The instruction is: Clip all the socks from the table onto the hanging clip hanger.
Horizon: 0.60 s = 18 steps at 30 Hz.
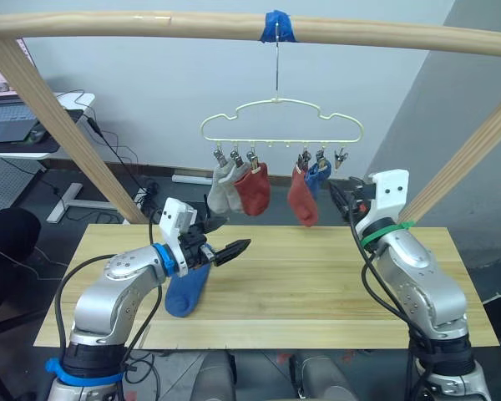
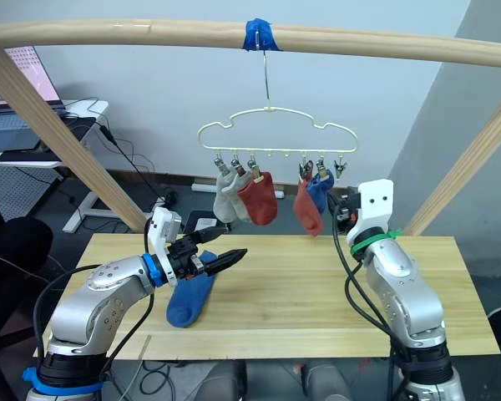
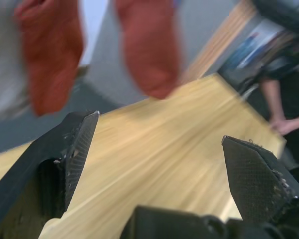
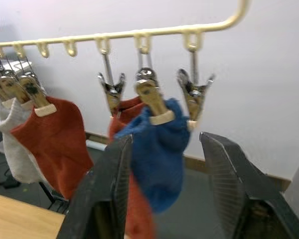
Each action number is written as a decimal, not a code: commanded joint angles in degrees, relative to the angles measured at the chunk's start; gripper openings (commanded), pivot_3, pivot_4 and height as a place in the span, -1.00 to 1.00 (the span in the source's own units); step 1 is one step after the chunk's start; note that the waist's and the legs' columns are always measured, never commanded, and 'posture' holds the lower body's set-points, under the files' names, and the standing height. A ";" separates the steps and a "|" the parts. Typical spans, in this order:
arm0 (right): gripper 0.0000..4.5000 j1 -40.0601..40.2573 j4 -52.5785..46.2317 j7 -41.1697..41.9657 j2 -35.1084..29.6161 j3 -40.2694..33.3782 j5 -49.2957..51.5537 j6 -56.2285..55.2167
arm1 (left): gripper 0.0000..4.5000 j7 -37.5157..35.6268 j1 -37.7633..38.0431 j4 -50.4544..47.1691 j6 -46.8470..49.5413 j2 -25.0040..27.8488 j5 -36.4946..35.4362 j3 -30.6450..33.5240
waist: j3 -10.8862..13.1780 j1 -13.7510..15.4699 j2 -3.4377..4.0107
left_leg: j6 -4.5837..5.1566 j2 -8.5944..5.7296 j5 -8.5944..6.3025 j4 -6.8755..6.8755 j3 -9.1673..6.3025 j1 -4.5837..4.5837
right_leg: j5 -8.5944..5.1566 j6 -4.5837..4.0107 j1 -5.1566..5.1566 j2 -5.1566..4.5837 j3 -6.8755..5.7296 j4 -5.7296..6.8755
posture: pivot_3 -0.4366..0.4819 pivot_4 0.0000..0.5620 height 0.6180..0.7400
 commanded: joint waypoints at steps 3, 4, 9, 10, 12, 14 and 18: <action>0.10 -3.06 3.25 -1.70 2.28 -0.24 -5.74 -5.55 | 1.00 -0.36 -2.96 -6.06 0.58 -1.29 -7.85 2.22 | 0.00 0.56 0.00 | 0.01 0.01 0.00 0.01 -0.02 0.00 | 0.00 -0.01 0.00 0.02 -0.03 0.01 | -0.01 -0.34 1.00; 0.10 -3.28 3.76 -1.69 2.52 -0.32 -6.44 -6.10 | 1.00 -1.15 -2.79 -6.83 1.92 -0.85 -9.77 2.31 | 0.00 0.68 0.00 | 0.01 0.01 0.00 0.00 -0.02 0.00 | 0.02 -0.04 0.00 0.02 -0.02 0.01 | 0.01 -0.34 1.00; 0.10 -4.36 5.52 -2.77 4.21 -1.29 -9.02 -7.49 | 1.00 -3.43 -2.39 -9.31 -0.99 1.34 -9.58 0.77 | 0.00 0.85 0.01 | 0.01 0.03 0.00 -0.12 -0.04 0.00 | 0.13 -0.23 -0.04 0.04 -0.07 0.01 | 0.02 -0.35 1.00; 0.10 -4.46 5.72 -2.74 4.38 -1.36 -9.40 -7.67 | 1.00 -3.23 -2.59 -9.30 -1.47 1.28 -9.48 0.71 | 0.00 0.94 0.01 | 0.01 0.03 0.00 -0.13 -0.04 0.00 | 0.13 -0.23 -0.04 0.03 -0.08 0.01 | 0.02 -0.35 1.00; 0.10 -5.05 6.70 -3.11 5.11 -1.65 -10.16 -8.00 | 1.00 -3.46 -3.57 -9.10 -4.52 1.13 -7.60 -0.05 | 0.00 0.99 0.01 | 0.01 0.03 0.00 -0.13 -0.04 0.00 | 0.13 -0.23 -0.04 0.03 -0.07 0.00 | 0.02 -0.35 1.00; 0.10 -6.05 7.92 -3.36 6.06 -1.67 -10.69 -8.63 | 1.00 -3.26 -4.49 -8.60 -6.80 0.91 -6.25 -0.75 | 0.00 1.04 0.01 | 0.01 0.01 0.00 -0.10 -0.02 0.00 | 0.13 -0.23 -0.03 0.02 -0.05 0.00 | 0.02 -0.35 1.00; 0.10 -7.15 9.53 -3.59 7.28 -2.19 -11.53 -9.73 | 1.00 -2.75 -4.60 -7.82 -7.89 0.98 -6.09 -1.29 | 0.00 1.15 0.01 | 0.01 0.01 0.00 -0.09 -0.02 0.00 | 0.13 -0.23 -0.03 0.03 -0.05 0.01 | 0.04 -0.38 1.00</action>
